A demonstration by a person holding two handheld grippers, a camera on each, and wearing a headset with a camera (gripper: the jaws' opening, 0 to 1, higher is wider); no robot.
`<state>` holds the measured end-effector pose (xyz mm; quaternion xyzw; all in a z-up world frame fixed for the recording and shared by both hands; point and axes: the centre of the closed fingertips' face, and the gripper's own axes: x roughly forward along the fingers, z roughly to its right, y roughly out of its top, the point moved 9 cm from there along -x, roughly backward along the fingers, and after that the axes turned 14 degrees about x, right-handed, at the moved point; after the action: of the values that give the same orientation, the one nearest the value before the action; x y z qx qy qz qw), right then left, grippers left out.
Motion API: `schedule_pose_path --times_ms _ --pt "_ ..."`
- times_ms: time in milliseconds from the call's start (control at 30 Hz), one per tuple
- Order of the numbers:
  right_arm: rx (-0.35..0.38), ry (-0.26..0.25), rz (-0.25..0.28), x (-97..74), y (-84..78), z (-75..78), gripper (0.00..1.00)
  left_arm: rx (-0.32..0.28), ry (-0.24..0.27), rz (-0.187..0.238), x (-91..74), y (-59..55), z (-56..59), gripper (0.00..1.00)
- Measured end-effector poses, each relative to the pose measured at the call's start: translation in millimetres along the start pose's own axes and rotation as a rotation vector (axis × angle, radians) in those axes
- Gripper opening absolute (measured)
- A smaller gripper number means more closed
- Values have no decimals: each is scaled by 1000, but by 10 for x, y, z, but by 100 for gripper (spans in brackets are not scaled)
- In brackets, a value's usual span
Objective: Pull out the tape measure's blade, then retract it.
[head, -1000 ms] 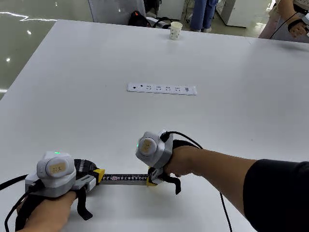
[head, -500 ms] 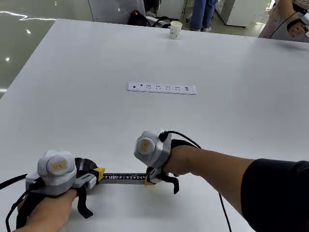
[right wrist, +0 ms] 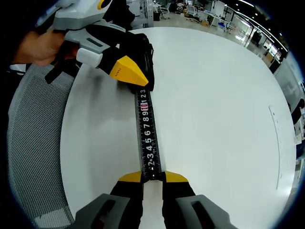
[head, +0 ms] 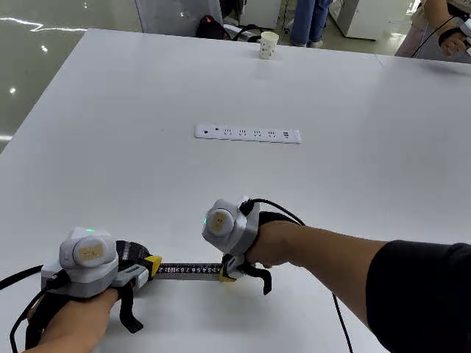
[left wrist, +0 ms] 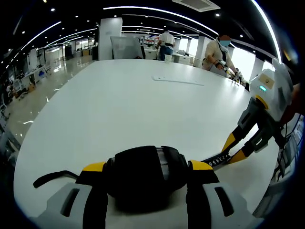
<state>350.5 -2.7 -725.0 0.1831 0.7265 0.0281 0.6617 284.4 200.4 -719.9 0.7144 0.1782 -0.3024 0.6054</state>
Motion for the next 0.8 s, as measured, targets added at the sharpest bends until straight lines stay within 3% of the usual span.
schedule_pose_path --times_ms 800 --pt "-10 6 4 32 77 -23 11 -4 -31 5 -10 -13 -19 61"
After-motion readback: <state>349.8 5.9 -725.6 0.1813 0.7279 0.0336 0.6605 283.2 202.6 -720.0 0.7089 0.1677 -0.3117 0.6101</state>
